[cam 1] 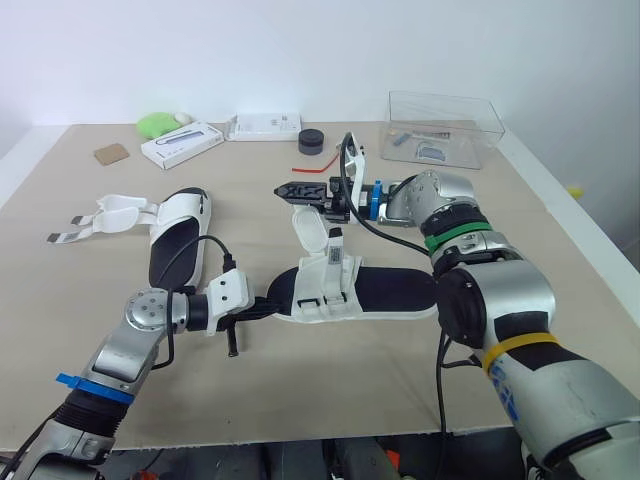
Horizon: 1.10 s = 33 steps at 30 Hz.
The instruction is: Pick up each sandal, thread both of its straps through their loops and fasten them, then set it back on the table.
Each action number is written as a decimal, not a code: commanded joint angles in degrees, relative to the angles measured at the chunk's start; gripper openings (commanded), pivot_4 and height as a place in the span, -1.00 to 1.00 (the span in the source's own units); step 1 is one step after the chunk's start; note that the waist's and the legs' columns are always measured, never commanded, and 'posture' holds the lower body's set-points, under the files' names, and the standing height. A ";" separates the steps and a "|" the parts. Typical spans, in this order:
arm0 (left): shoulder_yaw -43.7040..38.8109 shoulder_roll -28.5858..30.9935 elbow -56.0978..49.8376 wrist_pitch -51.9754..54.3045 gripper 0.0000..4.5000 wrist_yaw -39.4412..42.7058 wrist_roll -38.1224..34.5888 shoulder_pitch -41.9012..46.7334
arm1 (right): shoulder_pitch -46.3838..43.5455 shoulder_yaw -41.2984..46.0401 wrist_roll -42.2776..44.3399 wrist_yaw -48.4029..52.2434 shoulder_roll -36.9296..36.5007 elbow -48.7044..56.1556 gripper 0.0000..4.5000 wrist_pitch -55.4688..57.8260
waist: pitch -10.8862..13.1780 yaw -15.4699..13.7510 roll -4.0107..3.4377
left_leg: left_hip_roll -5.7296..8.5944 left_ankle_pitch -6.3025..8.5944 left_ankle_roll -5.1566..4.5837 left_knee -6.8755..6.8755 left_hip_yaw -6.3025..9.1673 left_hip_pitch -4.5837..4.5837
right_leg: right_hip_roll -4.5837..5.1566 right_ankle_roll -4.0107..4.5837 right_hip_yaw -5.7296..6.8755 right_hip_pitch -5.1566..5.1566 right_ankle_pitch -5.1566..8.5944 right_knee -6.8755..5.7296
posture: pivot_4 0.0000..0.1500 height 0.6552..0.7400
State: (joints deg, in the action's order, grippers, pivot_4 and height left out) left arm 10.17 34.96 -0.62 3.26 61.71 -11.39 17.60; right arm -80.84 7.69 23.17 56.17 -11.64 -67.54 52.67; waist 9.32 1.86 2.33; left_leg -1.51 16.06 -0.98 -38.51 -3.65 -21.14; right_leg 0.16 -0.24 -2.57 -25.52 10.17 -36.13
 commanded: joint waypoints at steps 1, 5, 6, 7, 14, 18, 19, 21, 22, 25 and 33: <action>1.74 0.07 2.08 0.94 -1.00 -0.02 1.94 -0.99 | -2.51 1.70 0.57 1.23 -0.51 1.18 0.88 1.35 | 0.00 0.00 0.00 | 0.00 0.00 0.00 0.00 0.00 0.00 | 0.00 0.00 0.00 0.00 0.00 0.00 | 1.00 1.00; 1.83 -0.06 2.17 0.98 -1.00 0.05 1.88 -0.85 | -2.24 1.85 0.38 1.07 -0.71 1.33 0.26 1.27 | 0.00 0.00 0.00 | 0.02 0.00 0.00 0.00 0.00 -0.01 | 0.00 0.00 0.00 0.00 0.00 0.00 | 1.00 1.00; 1.85 -0.08 2.23 0.97 -1.00 0.10 1.84 -0.85 | -2.08 1.96 0.44 1.07 -0.81 1.49 0.08 1.07 | 0.00 0.00 0.00 | 0.02 0.00 0.00 0.00 0.00 -0.01 | 0.00 0.00 0.00 0.00 0.00 0.00 | 1.00 1.00; 1.87 -0.09 2.28 0.94 -1.00 0.13 1.82 -0.85 | -1.98 2.04 0.49 1.05 -0.87 1.61 -0.17 0.93 | 0.00 0.00 0.00 | 0.03 0.00 0.00 0.00 0.01 -0.01 | 0.00 -0.01 0.01 0.00 0.00 0.00 | 1.00 1.00; 1.92 -0.05 2.24 0.99 -1.00 0.26 1.72 -1.16 | 0.48 0.39 -0.58 4.45 -1.96 6.56 -0.98 -3.92 | 0.00 -0.01 0.00 | 0.06 0.00 0.00 0.00 0.01 -0.02 | 0.00 -0.01 0.01 0.00 0.00 0.00 | 1.00 1.00; 1.79 0.02 2.60 0.88 -1.00 0.32 1.74 -0.94 | 9.37 -7.31 -4.40 10.31 -2.32 23.90 -0.98 -15.16 | 0.00 -0.02 -0.01 | 0.10 0.00 0.00 0.00 0.08 -0.06 | -0.04 -0.10 0.06 0.00 0.03 0.02 | 1.00 1.00; 1.77 0.03 2.68 0.85 -1.00 0.34 1.74 -0.89 | 12.57 -9.60 -6.06 10.86 -2.65 29.28 -0.98 -19.98 | 0.00 -0.03 -0.01 | 0.11 0.01 0.01 0.00 0.07 -0.06 | -0.04 -0.13 0.06 -0.01 0.04 0.00 | 1.00 1.00; 1.71 0.11 2.71 0.85 -1.00 0.42 1.71 -0.87 | 19.22 -13.44 -9.88 10.48 -3.05 39.17 -0.98 -32.09 | 0.02 -0.02 -0.03 | 0.11 0.03 0.05 0.01 0.09 -0.07 | 0.00 -0.16 0.07 -0.02 0.06 0.01 | 1.00 1.00; 1.71 0.12 2.73 0.84 -1.00 0.45 1.71 -0.85 | 21.56 -14.52 -11.24 9.90 -3.09 42.32 -0.98 -36.68 | 0.01 -0.02 -0.03 | 0.12 0.04 0.07 0.00 0.09 -0.07 | 0.03 -0.18 0.07 -0.02 0.07 -0.02 | 1.00 1.00; 1.85 -0.08 3.07 0.78 -1.00 0.54 1.70 -0.53 | 28.31 -20.14 -20.14 9.60 -5.95 47.66 -0.98 -66.82 | 0.01 -0.05 -0.03 | 0.12 0.05 0.09 0.00 0.09 -0.05 | 0.08 -0.27 0.11 -0.01 0.13 -0.02 | 1.00 1.00; 2.05 -0.58 4.52 0.49 -1.00 1.08 1.70 0.79 | 26.64 -29.24 -38.47 3.50 -14.08 37.03 -0.98 -116.72 | 0.02 0.05 -0.02 | 0.23 0.01 0.08 -0.03 -0.23 0.20 | 0.08 -0.48 -0.01 0.10 0.14 -0.01 | 1.00 1.00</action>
State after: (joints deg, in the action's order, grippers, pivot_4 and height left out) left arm 10.49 34.42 1.70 2.68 62.57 -11.40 19.05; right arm -51.54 -21.57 -12.08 62.54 -25.17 -29.31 -58.13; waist 9.35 1.90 2.31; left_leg -1.28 16.05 -0.92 -38.54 -3.93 -20.89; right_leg 0.26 -0.66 -2.63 -25.41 10.33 -36.15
